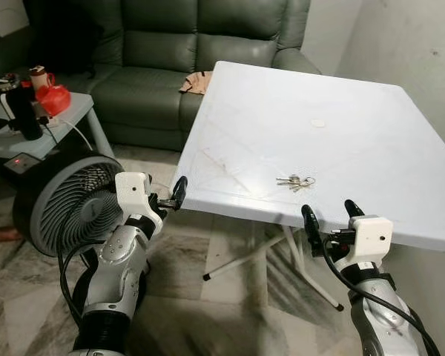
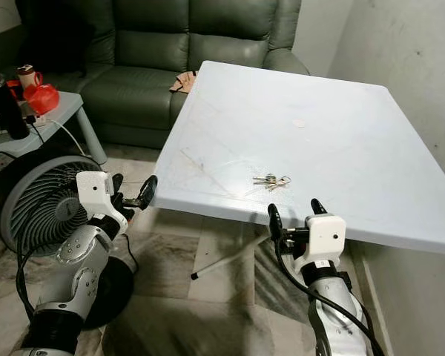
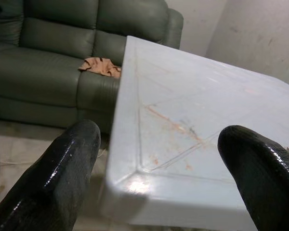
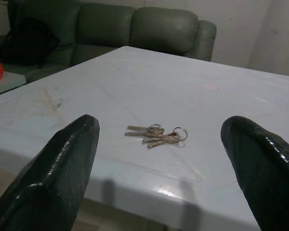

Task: Hang keys on a hook

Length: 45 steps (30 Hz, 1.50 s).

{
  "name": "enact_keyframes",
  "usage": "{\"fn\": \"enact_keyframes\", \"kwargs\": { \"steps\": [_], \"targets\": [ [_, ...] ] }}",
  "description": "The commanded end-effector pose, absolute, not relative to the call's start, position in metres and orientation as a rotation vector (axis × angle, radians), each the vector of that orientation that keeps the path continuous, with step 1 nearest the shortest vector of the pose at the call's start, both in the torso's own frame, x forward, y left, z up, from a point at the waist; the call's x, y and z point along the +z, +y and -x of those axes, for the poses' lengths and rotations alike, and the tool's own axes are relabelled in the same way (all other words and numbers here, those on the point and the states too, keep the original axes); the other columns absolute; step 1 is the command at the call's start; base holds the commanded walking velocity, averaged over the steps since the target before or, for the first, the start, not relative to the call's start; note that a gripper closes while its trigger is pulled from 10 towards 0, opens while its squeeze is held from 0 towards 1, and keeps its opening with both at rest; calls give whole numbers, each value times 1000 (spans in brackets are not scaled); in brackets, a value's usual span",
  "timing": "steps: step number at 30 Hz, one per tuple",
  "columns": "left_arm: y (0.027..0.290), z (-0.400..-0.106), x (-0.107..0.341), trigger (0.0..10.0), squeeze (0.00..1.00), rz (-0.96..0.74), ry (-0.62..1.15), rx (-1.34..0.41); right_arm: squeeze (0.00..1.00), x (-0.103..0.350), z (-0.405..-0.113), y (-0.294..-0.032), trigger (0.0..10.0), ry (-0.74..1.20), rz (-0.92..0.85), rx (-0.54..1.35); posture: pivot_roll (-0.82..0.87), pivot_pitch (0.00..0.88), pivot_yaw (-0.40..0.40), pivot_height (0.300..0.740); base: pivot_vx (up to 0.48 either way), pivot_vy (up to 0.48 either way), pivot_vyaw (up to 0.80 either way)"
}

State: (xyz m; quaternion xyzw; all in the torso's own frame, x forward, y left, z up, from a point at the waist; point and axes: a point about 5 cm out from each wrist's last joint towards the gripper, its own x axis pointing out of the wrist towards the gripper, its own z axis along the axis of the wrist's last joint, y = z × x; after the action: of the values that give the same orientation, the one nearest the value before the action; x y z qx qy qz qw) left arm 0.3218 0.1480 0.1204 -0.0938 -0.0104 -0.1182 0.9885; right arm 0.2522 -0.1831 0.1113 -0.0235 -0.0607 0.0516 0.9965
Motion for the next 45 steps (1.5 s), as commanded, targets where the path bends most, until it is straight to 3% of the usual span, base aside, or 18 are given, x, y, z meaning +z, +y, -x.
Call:
{"fn": "enact_keyframes", "kwargs": {
  "steps": [1, 22, 28, 45],
  "targets": [
    [147, -322, 124, 10000, 0, 177, -32, -244, 0, 115, -253, -185, 10000, -133, 48, 97, -48, 48, -33, 740, 307, 0, 0],
    [146, -324, 125, 10000, 0, 164, -33, -256, 0, 114, -254, -184, 10000, -132, 45, 96, -47, 39, -25, 740, 292, 0, 0],
    [145, -321, 126, 10000, 0, 155, -65, -248, 0, 113, -253, -184, 10000, -129, 51, 99, -45, 45, -26, 740, 0, 0, 0],
    [113, -303, 126, 10000, 0, 81, -93, -496, 0, 121, -279, -202, 10000, -83, 207, 277, -20, 80, -56, 740, 0, 0, 0]
  ]
}}
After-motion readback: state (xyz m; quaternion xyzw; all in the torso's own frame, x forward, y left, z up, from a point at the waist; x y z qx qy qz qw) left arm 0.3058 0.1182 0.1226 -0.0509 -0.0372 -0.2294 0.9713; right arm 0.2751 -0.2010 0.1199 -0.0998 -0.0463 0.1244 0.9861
